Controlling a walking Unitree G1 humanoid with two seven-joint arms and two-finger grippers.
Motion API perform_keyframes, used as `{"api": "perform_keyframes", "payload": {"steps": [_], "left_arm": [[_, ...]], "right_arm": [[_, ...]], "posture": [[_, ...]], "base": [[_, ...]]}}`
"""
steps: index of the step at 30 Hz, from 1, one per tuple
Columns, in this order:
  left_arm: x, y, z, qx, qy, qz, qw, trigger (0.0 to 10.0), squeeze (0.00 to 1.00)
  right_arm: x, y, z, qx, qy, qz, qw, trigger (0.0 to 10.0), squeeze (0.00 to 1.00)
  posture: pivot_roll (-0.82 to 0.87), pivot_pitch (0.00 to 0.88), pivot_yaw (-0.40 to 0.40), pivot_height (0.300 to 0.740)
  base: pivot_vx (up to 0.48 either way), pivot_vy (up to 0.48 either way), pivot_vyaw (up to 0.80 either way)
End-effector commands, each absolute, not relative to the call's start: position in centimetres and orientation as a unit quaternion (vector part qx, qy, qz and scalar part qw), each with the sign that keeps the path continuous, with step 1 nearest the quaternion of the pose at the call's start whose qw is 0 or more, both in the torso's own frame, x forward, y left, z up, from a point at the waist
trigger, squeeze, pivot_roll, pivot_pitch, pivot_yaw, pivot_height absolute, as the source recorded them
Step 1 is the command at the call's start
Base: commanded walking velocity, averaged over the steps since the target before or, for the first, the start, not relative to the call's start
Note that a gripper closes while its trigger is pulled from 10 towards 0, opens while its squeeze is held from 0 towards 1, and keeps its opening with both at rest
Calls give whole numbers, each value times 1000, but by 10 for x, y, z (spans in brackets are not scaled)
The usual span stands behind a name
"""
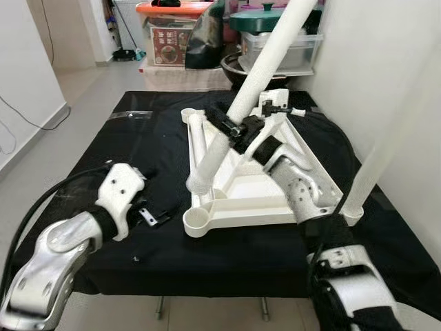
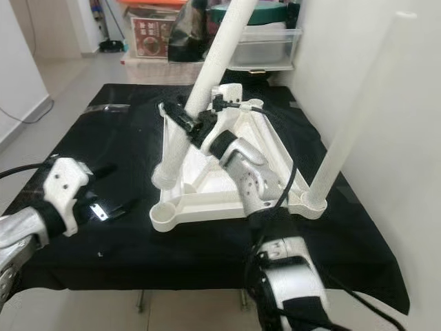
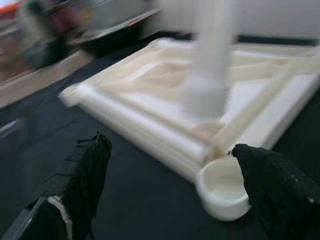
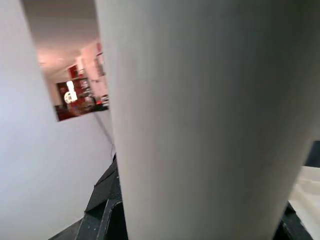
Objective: Building children table
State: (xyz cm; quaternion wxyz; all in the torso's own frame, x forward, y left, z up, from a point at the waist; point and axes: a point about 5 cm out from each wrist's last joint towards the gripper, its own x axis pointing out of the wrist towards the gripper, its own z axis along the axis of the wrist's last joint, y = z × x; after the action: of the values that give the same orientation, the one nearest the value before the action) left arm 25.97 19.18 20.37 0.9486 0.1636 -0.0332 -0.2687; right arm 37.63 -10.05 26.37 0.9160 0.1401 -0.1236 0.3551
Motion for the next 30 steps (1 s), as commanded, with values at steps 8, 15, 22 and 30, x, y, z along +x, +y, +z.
{"api": "perform_keyframes", "payload": {"steps": [8, 15, 22, 30], "left_arm": [[235, 213, 137, 168, 106, -179, 964, 10000, 0], [206, 197, 118, 102, 147, -258, 950, 10000, 0], [194, 188, 110, 82, 162, -275, 944, 10000, 0], [179, 180, 106, 56, 180, -301, 935, 10000, 0]], "right_arm": [[366, -90, 255, 73, -136, 365, 918, 0, 0], [361, -85, 253, -4, -133, 473, 871, 0, 0], [366, -79, 265, -28, -134, 527, 839, 0, 0], [356, -65, 253, -27, -95, 609, 787, 0, 0]], "posture": [[99, 0, -43, 740], [106, 0, -52, 740], [127, 0, -72, 740], [136, 0, -81, 740]], "base": [[0, 0, 0], [0, 0, 0], [0, 0, 0], [0, 0, 0]]}}
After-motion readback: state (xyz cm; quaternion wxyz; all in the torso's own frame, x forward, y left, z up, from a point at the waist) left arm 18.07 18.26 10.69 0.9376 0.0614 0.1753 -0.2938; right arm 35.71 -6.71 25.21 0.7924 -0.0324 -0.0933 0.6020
